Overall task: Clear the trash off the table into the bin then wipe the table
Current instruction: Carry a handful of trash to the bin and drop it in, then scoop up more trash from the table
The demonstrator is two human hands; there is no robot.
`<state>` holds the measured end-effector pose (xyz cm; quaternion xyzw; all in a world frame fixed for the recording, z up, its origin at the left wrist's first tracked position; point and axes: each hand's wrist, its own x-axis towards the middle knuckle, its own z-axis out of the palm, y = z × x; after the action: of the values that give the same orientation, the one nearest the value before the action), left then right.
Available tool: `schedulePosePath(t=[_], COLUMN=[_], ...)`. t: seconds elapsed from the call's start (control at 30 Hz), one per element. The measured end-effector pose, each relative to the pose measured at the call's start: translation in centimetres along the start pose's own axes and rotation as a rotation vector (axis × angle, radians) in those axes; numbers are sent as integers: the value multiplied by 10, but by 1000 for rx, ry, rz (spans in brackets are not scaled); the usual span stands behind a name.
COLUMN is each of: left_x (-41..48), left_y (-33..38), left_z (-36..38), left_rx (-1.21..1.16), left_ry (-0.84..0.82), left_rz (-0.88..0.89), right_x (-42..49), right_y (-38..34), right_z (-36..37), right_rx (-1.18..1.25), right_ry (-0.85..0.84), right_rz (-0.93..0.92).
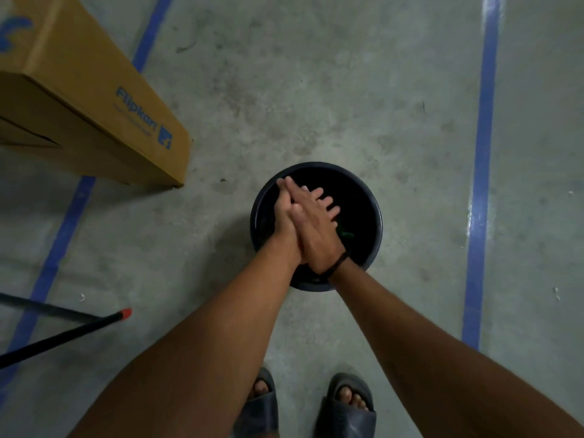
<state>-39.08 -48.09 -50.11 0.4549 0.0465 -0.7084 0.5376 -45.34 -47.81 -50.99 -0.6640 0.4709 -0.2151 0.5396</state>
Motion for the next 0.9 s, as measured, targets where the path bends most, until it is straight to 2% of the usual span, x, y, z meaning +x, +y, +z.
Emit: schedulePosePath(t=[0.07,0.1,0.17,0.23,0.37,0.43,0.5,0.57,0.63,0.73,0.9], left_x=[-8,-13,-23,-28,-37,-28,-19,-24,-39,-77,-184], left_y=[12,19,29,22,-23,-37,-36,-29,-17,9,59], left_z=[2,4,13,21,17,-1,-11,-12,1,35,85], left_rx=[-4,-13,17,221,735,1049,1245,1137,1021,870,682], left_ry=[-1,-21,-86,-100,-154,-166,-75,44,140,171,216], left_rz=[-44,-8,159,286,413,473,369,234,201,279,371], right_x=[3,5,8,11,10,5,-4,-15,-22,-35,-79], right_y=[18,27,33,25,-6,-20,-34,-53,-71,-108,-203], right_z=[-7,-13,-22,-25,-26,-38,-51,-60,-67,-75,-95], right_rx=[-192,-196,15,251,874,1054,1155,1141,1050,932,623], right_ry=[-65,-50,88,199,242,220,183,197,249,273,216], right_rz=[68,155,413,624,692,735,708,666,621,599,478])
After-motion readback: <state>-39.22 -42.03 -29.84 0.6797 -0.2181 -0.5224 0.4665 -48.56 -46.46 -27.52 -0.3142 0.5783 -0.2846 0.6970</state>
